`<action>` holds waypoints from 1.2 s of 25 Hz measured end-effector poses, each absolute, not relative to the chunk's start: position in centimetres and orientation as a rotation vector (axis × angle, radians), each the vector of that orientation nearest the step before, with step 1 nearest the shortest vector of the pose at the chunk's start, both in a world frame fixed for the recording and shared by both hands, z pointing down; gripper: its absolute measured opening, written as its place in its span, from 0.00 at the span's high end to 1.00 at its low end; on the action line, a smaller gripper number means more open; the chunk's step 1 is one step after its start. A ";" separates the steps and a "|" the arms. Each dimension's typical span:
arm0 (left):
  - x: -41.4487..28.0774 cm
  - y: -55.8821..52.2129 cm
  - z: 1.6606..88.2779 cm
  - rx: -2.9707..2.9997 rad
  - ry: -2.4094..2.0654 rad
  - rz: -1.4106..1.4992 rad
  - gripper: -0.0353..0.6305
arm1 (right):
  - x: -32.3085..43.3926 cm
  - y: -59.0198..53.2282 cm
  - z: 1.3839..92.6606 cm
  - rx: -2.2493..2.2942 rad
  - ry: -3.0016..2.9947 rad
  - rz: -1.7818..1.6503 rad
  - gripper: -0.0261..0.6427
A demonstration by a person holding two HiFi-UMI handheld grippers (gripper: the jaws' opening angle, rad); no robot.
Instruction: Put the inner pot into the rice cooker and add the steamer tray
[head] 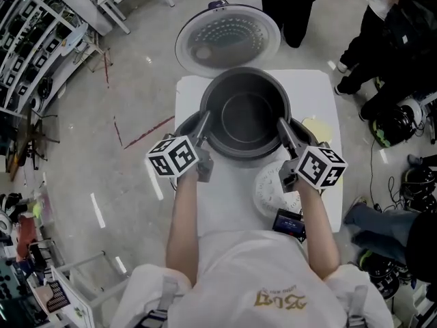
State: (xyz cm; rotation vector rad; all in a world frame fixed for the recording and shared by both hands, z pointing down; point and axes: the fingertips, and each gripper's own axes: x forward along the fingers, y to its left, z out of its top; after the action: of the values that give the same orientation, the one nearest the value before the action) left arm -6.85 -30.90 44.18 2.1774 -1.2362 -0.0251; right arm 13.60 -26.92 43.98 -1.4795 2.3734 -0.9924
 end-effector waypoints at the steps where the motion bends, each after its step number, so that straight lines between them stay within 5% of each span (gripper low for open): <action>1: -6.8 -31.0 44.4 2.173 -1.240 -0.019 0.79 | 13.6 -27.0 44.2 -1.477 2.378 -0.999 0.81; 30: -6.7 -31.8 49.0 2.181 -1.357 0.298 0.76 | 13.3 -28.4 48.4 -1.662 2.625 -0.932 0.75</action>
State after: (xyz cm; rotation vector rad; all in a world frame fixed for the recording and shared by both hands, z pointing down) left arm -6.73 -31.79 49.01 2.1815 -1.3573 0.2976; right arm 13.29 -28.43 48.37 -1.6618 2.6245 -0.9316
